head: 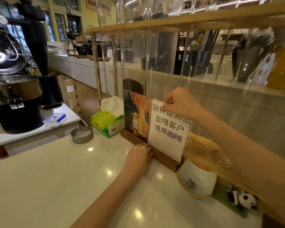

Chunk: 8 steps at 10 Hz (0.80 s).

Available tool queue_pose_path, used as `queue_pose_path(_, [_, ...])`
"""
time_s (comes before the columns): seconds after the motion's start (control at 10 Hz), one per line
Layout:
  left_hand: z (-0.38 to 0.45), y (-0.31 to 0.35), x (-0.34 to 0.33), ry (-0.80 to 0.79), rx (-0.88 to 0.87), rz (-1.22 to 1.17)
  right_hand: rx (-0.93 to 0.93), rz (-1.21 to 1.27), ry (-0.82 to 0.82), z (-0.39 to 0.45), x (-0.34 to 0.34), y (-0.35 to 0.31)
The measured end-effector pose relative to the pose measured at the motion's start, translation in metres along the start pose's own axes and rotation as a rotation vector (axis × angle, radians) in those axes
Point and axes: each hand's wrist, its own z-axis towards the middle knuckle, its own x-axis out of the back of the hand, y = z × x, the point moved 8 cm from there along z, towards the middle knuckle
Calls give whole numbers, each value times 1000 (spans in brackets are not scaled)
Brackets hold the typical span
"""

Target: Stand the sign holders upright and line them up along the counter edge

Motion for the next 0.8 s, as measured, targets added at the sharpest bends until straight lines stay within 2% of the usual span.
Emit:
queue_pose_path(0.2, [-1, 0, -3, 14, 6, -1, -11, 12, -23, -1, -1, 0])
queue_pose_path(0.4, [-1, 2, 0, -38, 6, 29, 25, 26, -62, -7, -2, -7])
queue_pose_path(0.5, [-2, 1, 1, -112, 12, 25, 56, -40, -77, -9, 0, -14])
queue_pose_path(0.7, [-19, 2, -1, -413, 38, 66, 53, -373, -102, -18, -3, -23])
queue_pose_path(0.8, [-29, 0, 12, -351, 79, -15, 89, -277, -19, -31, -2, -33])
